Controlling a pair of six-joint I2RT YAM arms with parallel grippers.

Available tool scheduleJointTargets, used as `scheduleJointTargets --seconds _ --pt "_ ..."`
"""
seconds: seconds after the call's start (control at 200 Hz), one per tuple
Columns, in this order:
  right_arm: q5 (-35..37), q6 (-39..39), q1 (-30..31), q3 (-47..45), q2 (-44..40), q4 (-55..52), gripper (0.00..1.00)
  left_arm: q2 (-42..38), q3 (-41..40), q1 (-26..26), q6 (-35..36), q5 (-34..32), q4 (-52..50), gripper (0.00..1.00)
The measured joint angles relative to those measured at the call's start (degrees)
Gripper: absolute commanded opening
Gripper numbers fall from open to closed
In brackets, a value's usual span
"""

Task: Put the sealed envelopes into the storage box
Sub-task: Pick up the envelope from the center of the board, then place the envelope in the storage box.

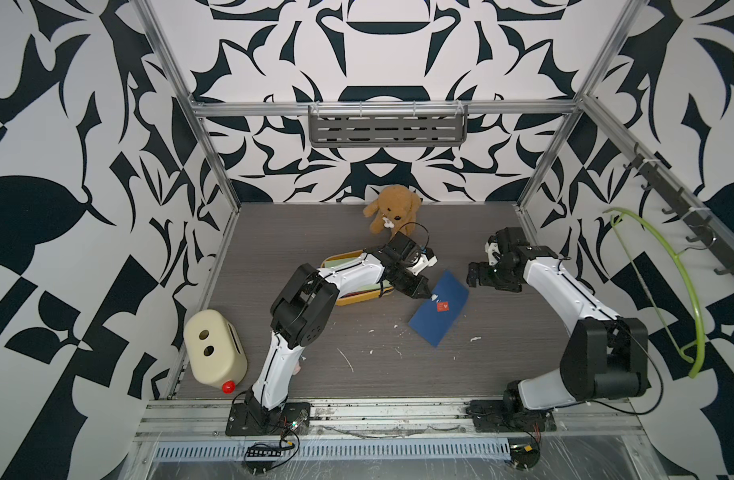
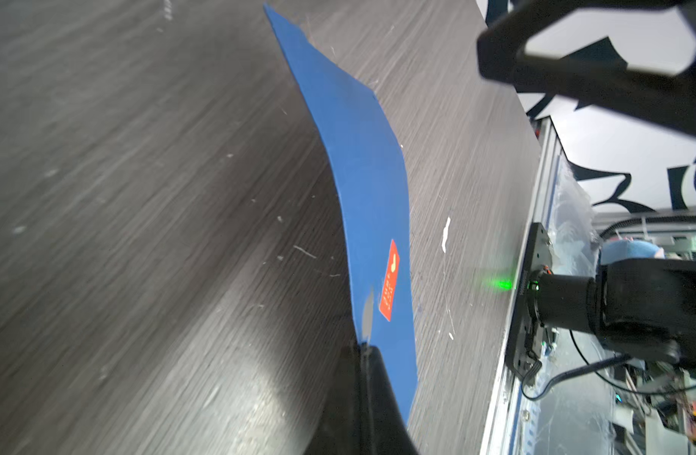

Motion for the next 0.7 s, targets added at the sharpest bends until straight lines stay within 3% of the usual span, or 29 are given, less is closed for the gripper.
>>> scheduleJointTargets --seconds 0.105,0.245,0.48,0.7 --pt "1.3 0.8 0.0 0.2 0.5 -0.6 0.97 -2.8 1.9 0.0 -0.2 -1.6 -3.0 0.00" --pt "2.4 1.3 0.0 1.6 1.2 -1.7 0.96 -4.7 10.6 0.2 4.2 -2.8 -10.9 0.00" --pt "2.6 1.4 0.0 3.5 1.2 -2.6 0.93 -8.5 19.1 2.8 21.9 -6.1 -30.1 0.00" --pt "1.5 1.4 0.0 4.5 1.2 -4.6 0.90 -9.4 25.6 9.4 37.5 -12.8 -44.7 0.00"
